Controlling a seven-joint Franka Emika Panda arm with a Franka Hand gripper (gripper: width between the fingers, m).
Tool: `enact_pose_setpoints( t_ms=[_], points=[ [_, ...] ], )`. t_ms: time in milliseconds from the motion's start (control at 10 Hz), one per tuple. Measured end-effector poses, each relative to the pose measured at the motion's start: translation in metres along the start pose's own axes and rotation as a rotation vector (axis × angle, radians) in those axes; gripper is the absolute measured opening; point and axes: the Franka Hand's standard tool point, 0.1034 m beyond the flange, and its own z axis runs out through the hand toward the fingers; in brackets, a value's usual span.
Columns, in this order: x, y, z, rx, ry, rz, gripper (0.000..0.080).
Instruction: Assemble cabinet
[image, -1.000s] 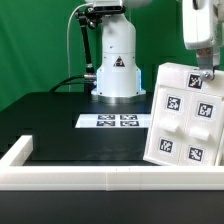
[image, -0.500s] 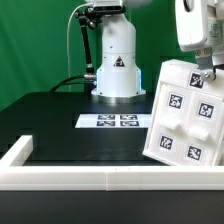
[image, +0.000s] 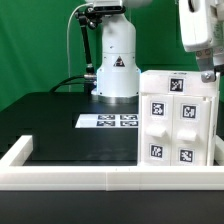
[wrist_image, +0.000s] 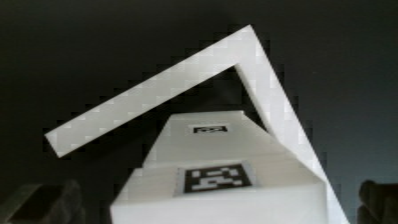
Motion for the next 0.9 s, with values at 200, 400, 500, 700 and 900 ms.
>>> enact_pose_setpoints(
  t_ms=[200,400,500,700,900],
  points=[
    [0.0000,0.0002,0.0003,0.000,0.000,-0.001,0.0795],
    [0.0001,0.0003,0.0006,-0.001,0.001,-0.001,0.0798],
    [0.0001,0.0004,0.0008,-0.001,0.001,-0.002,0.0796],
    [0.0001,0.0005,0.0010,-0.001,0.001,-0.002,0.0796],
    [0.0002,0.0006,0.0013,-0.002,0.002,-0.002,0.0796]
  ],
)
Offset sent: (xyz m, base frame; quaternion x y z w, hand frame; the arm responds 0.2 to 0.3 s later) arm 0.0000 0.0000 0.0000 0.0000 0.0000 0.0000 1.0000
